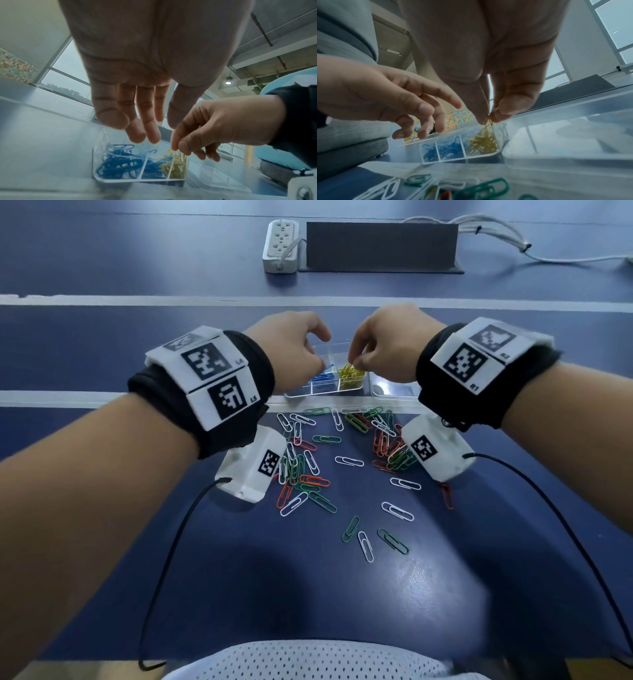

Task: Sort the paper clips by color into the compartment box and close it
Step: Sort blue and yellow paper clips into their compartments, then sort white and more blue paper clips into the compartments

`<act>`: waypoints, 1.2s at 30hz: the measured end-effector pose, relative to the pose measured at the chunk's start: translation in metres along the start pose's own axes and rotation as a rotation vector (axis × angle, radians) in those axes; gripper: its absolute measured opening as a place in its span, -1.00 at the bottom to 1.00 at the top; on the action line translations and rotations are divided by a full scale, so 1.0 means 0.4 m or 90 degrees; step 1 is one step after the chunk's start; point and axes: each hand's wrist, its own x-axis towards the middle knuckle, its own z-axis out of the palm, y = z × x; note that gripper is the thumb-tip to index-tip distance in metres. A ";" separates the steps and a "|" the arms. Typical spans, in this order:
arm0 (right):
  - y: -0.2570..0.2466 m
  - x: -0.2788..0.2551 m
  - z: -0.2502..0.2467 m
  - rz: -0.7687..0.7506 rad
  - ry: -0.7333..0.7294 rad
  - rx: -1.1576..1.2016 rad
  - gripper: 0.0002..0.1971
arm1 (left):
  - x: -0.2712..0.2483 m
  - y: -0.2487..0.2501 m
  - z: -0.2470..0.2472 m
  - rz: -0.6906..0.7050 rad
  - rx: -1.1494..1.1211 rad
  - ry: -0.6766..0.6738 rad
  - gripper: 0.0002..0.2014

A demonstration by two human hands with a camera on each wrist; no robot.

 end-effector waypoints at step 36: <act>0.003 -0.080 0.044 -0.090 -0.080 -0.117 -0.93 | -0.046 -0.046 0.000 0.100 0.289 -0.083 -0.92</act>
